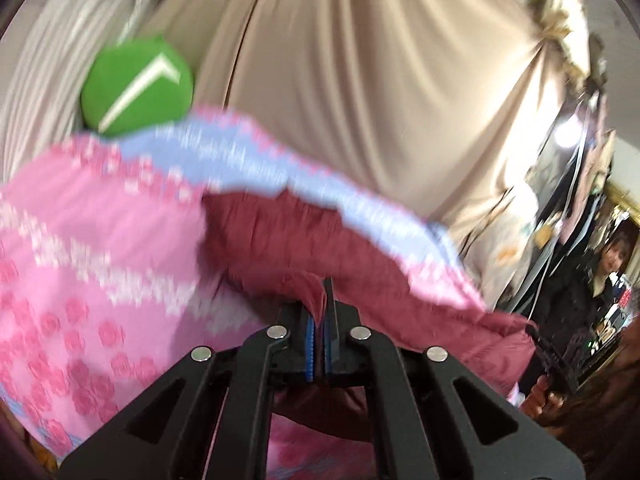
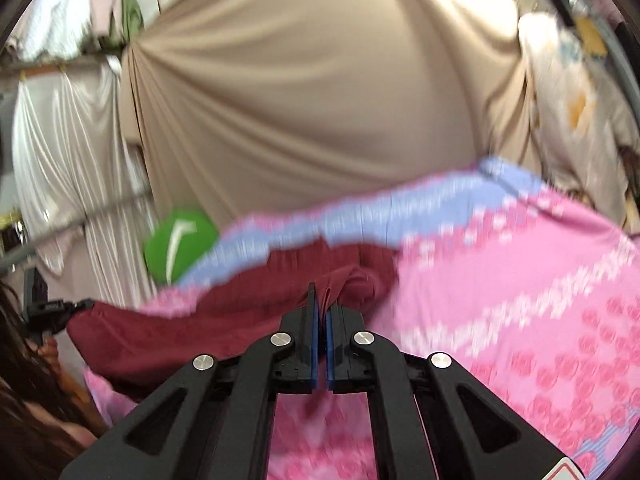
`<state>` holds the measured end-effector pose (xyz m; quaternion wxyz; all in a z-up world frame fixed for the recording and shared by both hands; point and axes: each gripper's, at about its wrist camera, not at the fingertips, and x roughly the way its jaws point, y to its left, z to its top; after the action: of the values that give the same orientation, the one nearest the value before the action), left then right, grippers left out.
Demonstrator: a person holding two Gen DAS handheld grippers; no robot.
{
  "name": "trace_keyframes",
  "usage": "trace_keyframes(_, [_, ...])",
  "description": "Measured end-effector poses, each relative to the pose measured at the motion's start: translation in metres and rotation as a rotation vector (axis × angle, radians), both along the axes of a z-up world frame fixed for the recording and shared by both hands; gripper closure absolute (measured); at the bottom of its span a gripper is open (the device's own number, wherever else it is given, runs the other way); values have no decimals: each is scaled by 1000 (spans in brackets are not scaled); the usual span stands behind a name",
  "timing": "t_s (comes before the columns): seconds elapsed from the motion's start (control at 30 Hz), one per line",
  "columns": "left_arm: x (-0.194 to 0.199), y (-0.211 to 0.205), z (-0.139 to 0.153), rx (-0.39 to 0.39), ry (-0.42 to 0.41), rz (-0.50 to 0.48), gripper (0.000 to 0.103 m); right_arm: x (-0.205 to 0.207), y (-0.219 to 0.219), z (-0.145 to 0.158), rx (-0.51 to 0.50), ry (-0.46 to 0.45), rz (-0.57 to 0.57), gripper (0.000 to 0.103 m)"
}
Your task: Fold large clothes
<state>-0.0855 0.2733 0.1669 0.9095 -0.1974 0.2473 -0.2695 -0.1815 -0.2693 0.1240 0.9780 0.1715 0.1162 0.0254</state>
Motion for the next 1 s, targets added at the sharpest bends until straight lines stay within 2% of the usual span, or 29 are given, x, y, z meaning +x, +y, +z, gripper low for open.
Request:
trace_keyframes(0.1, [1,2,25,6,-72,34,101,-4,-1,18,10,-80,-23,101])
trace_keyframes(0.17, [19,-4,34,26,-73,47,101,6,-3,28,15,-106,-24,101])
trace_keyframes(0.23, [51,-16,39,68,-63,49,101,36,-9,33,25,-91,-17,101])
trace_keyframes(0.37, [139,-50,28,158,26,70,101,118,-29,26,41,-2,-34,101])
trace_keyframes(0.5, [240,-86,-9,279,159,141,101,225,-58,-6,127,155,-49,101])
trace_keyframes(0.57, [280,-98,-36,331,222,163,101,269,-66,-27,134,225,-80,101])
trace_keyframes(0.67, [341,-108,-91,384,369,186,101,333,-79,-72,172,357,-97,101])
trace_keyframes(0.8, [374,-110,-140,396,451,183,100,382,-82,-119,163,470,-127,101])
trace_keyframes(0.87, [377,-112,-151,403,446,182,99,398,-81,-139,159,512,-133,101])
trace_keyframes(1.0, [375,-116,-165,422,387,180,98,416,-79,-160,141,546,-142,101])
